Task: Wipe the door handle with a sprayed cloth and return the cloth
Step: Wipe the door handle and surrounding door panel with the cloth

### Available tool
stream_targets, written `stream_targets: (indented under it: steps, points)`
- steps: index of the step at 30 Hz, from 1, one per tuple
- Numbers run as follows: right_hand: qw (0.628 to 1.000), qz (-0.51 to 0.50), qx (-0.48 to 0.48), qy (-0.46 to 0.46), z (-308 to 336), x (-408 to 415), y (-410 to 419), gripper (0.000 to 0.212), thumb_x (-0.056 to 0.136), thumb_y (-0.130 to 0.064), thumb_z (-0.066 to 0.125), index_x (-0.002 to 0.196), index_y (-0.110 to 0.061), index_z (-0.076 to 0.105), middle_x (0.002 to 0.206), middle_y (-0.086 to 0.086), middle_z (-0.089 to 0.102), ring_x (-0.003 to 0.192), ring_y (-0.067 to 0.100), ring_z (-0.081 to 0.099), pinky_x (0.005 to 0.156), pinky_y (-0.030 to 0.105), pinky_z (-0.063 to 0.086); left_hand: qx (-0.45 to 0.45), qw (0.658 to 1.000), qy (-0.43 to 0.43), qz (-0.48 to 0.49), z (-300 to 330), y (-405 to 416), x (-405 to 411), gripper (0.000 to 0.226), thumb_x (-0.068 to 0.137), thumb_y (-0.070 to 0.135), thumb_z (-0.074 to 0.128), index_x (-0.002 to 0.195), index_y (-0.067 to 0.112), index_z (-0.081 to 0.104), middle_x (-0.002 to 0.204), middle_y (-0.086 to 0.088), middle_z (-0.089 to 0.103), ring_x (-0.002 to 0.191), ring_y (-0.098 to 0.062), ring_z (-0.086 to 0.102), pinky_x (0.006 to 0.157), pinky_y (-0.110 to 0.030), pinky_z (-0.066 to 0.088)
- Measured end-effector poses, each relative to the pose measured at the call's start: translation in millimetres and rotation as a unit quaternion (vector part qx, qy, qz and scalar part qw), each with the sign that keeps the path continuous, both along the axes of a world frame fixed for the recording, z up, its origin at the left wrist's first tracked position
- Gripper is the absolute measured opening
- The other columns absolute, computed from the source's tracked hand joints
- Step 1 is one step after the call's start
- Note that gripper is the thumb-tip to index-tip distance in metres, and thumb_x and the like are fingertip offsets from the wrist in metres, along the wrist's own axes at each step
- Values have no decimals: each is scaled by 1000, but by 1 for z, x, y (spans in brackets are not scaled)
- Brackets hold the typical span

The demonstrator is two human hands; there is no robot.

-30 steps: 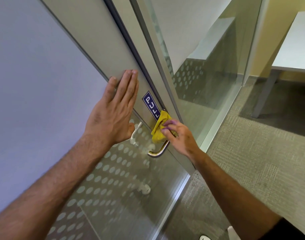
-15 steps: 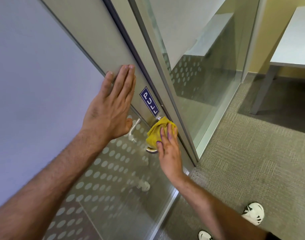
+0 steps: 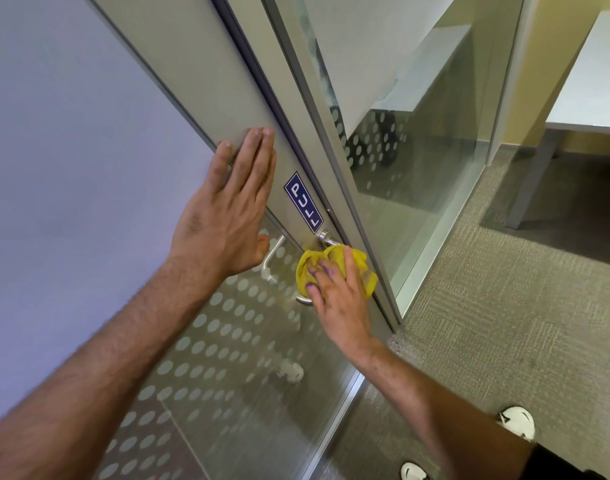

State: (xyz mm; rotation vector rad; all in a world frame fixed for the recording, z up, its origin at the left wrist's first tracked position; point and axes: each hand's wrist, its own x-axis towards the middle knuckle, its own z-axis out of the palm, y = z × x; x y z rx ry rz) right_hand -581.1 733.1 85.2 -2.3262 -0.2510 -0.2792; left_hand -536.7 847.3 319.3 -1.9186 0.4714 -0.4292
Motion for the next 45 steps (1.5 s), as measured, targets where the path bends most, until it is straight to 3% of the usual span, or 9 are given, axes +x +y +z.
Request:
stream_targets:
  steps: [9, 17, 23, 25, 29, 33, 37, 41, 45]
  points:
    - [977, 100, -120, -145, -4, -2, -2, 48, 92, -45, 60, 133, -21, 61, 123, 1, 67, 128, 27, 54, 120, 50, 20, -7, 1000, -7, -1, -7, 0, 3, 112, 85, 68, 29, 164, -7, 3, 172, -31, -7, 162, -43, 3, 128, -59, -5]
    - [894, 302, -149, -296, -45, 16, -59, 63, 90, -20, 68, 147, -26, 42, 155, -3, 45, 148, 33, 28, 121, 50, 24, -8, 1000, -6, -5, -7, 1, 4, 111, 86, 67, 30, 164, -8, 4, 172, -31, -6, 162, -43, 4, 127, -60, -9]
    - [966, 106, 237, -9, -27, 32, -53, 55, 100, -11, 54, 152, -14, 37, 162, 1, 29, 152, 21, 23, 123, 32, 22, -5, 1000, -3, -6, -8, 2, 5, 110, 88, 70, 26, 164, -7, 4, 172, -31, -5, 162, -42, 4, 129, -59, -1]
    - [923, 38, 364, 118, -10, 45, -40, 49, 104, -19, 48, 152, -18, 38, 158, 1, 39, 144, 16, 38, 117, 22, 31, -7, 1000, -2, -6, -8, 2, 5, 111, 88, 71, 27, 164, -7, 5, 172, -30, -5, 162, -42, 4, 128, -59, -1]
    - [815, -47, 524, 244, 8, 60, -27, 32, 106, -20, 41, 132, -12, 57, 128, 17, 64, 119, 32, 61, 106, 52, 46, 1, 1000, -6, -6, -8, 2, 6, 112, 87, 72, 24, 164, -7, 5, 172, -31, -6, 162, -43, 4, 127, -60, -8]
    - [614, -86, 697, 359, 1, 42, -22, 42, 108, -36, 30, 132, -19, 60, 125, 19, 69, 116, 35, 65, 105, 56, 46, 2, 1000, -10, -4, -9, 3, 7, 113, 86, 73, 22, 164, -7, 3, 172, -31, -7, 162, -42, 3, 126, -60, -12]
    - [478, -68, 755, 445, -6, 0, 7, 53, 106, -46, 25, 125, -17, 65, 116, 13, 75, 108, 26, 71, 100, 47, 51, -3, 1000, -11, -7, -9, 3, 7, 114, 85, 71, 28, 164, -8, 5, 172, -31, -6, 162, -42, 4, 127, -60, -9]
    - [386, -27, 794, 469, -8, -21, 23, 54, 107, -41, 30, 111, -15, 77, 120, 16, 72, 108, 30, 71, 79, 41, 61, -5, 1000, -7, -6, -8, 1, 5, 113, 85, 69, 32, 164, -8, 6, 172, -31, -4, 162, -43, 5, 128, -59, -2]
    - [359, -4, 794, 491, -18, -7, 15, 52, 105, -32, 32, 106, -11, 79, 117, 18, 73, 106, 34, 72, 79, 45, 60, -12, 1000, -2, 0, -6, 0, 4, 112, 85, 67, 33, 164, -8, 5, 172, -31, -4, 162, -43, 5, 128, -59, -1]
